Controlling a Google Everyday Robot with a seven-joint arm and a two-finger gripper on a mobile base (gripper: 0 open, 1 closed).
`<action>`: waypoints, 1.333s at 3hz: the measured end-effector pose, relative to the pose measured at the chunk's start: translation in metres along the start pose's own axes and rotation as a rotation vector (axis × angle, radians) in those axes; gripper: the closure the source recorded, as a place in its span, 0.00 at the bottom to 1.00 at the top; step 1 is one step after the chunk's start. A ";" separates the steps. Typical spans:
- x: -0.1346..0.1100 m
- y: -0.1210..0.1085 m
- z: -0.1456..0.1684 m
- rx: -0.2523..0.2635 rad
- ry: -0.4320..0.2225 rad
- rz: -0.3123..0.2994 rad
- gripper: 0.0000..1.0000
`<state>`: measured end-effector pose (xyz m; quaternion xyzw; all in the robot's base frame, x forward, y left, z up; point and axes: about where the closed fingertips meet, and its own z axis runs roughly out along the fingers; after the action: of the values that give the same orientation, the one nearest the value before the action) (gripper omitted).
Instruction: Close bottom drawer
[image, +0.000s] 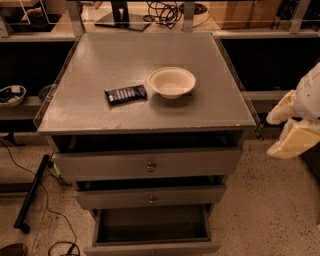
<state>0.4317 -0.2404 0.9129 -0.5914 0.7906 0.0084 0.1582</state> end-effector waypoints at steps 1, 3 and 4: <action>0.000 0.000 0.000 0.000 0.000 0.000 0.65; 0.003 0.000 0.000 0.014 0.001 0.003 1.00; 0.012 0.004 0.011 0.039 0.017 0.018 1.00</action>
Offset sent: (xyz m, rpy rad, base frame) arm 0.0000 0.0000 0.0000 0.0000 0.0000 0.0000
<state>0.4276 -0.2483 0.8985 -0.5812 0.7972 -0.0108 0.1631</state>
